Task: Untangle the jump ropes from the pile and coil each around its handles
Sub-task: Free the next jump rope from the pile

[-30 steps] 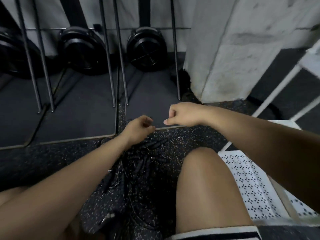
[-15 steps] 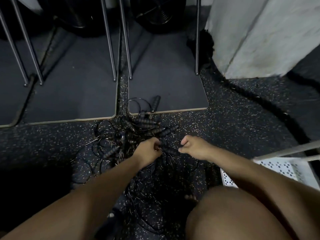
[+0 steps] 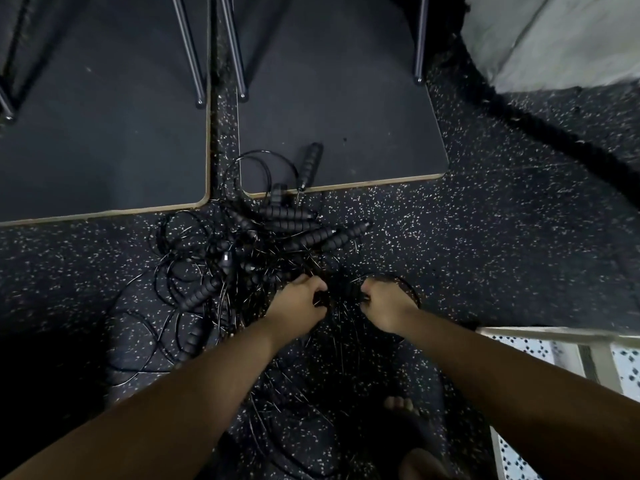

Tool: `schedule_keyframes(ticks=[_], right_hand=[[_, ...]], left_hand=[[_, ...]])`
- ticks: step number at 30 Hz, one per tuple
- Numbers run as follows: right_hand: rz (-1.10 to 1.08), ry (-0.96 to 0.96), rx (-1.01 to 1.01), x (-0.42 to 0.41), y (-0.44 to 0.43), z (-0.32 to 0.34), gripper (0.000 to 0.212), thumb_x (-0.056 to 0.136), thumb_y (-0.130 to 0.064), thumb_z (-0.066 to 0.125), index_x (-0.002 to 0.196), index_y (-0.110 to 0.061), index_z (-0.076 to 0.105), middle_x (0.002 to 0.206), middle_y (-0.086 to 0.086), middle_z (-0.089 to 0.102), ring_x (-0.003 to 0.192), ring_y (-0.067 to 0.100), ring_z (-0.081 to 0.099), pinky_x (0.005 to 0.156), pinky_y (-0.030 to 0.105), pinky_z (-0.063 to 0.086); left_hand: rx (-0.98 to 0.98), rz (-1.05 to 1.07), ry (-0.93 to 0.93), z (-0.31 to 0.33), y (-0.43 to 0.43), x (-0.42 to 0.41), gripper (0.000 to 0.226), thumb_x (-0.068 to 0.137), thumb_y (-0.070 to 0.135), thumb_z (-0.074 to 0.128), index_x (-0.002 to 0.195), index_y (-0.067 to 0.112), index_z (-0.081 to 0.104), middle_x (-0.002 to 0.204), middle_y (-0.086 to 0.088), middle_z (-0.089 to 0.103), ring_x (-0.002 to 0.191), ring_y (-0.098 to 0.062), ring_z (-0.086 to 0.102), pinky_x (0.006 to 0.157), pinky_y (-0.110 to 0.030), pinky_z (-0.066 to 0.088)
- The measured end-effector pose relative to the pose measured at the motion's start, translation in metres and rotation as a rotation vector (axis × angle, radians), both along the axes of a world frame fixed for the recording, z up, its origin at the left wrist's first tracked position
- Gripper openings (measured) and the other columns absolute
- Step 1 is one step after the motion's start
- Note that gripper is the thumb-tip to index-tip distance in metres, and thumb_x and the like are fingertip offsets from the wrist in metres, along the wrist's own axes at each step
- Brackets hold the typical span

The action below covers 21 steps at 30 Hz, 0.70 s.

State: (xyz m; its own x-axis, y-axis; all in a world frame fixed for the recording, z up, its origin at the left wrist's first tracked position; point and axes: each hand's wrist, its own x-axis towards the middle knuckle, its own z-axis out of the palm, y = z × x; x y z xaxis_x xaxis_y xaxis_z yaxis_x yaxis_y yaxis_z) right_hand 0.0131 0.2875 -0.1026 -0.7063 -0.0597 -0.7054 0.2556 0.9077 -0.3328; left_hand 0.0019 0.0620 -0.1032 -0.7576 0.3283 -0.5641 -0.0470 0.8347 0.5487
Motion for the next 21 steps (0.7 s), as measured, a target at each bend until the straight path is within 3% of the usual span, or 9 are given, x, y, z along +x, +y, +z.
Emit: schedule_keyframes(ticks=[5, 9, 12, 14, 17, 21], right_hand=[[0.081, 0.042, 0.084, -0.004, -0.017, -0.038, 0.05, 0.102, -0.014, 0.057, 0.15, -0.017, 0.046, 0.148, 0.009, 0.049, 0.133, 0.033, 0.052, 0.104, 0.042, 0.05], [0.153, 0.069, 0.145, -0.007, -0.021, -0.06, 0.052, 0.102, -0.024, 0.063, 0.149, -0.017, 0.043, 0.146, 0.009, 0.045, 0.134, 0.032, 0.046, 0.106, 0.044, 0.048], [0.206, 0.107, 0.196, -0.01, -0.018, -0.064, 0.051, 0.101, -0.03, 0.066, 0.144, -0.016, 0.041, 0.142, 0.011, 0.047, 0.129, 0.032, 0.049, 0.105, 0.045, 0.048], [0.222, 0.115, 0.216, -0.011, -0.019, -0.064, 0.048, 0.101, -0.023, 0.067, 0.138, -0.014, 0.04, 0.138, 0.012, 0.052, 0.125, 0.032, 0.054, 0.099, 0.043, 0.049], [0.222, 0.089, 0.227, -0.012, -0.019, -0.062, 0.041, 0.1, -0.014, 0.066, 0.129, -0.013, 0.038, 0.12, 0.012, 0.066, 0.106, 0.031, 0.065, 0.077, 0.039, 0.046], [0.088, 0.006, 0.097, -0.017, -0.022, -0.049, 0.036, 0.096, -0.031, 0.069, 0.117, -0.014, 0.046, 0.108, 0.009, 0.066, 0.095, 0.028, 0.068, 0.069, 0.037, 0.052]], left_hand=[[-0.015, -0.013, 0.01, -0.028, 0.0, -0.003, 0.048, 0.094, 0.028, 0.073, 0.138, 0.035, 0.056, 0.133, 0.009, 0.053, 0.111, -0.015, 0.06, 0.099, -0.038, 0.055], [0.014, 0.024, 0.037, -0.049, 0.0, 0.001, 0.062, 0.091, 0.026, 0.074, 0.145, 0.038, 0.047, 0.139, 0.009, 0.051, 0.118, -0.016, 0.061, 0.101, -0.036, 0.056], [0.032, 0.035, 0.088, -0.052, 0.003, 0.004, 0.064, 0.09, 0.027, 0.073, 0.145, 0.041, 0.043, 0.137, 0.009, 0.047, 0.121, -0.021, 0.058, 0.103, -0.043, 0.055], [0.041, 0.01, 0.131, -0.053, 0.007, 0.006, 0.064, 0.09, 0.026, 0.073, 0.146, 0.038, 0.044, 0.138, 0.008, 0.046, 0.123, -0.021, 0.056, 0.104, -0.045, 0.053], [0.063, -0.049, 0.172, -0.049, 0.015, 0.011, 0.065, 0.09, 0.024, 0.074, 0.148, 0.036, 0.046, 0.141, 0.01, 0.045, 0.126, -0.019, 0.054, 0.108, -0.042, 0.049], [0.082, -0.083, 0.236, -0.049, 0.02, 0.01, 0.064, 0.089, 0.023, 0.073, 0.146, 0.036, 0.047, 0.143, 0.014, 0.044, 0.129, -0.016, 0.051, 0.114, -0.039, 0.042]])
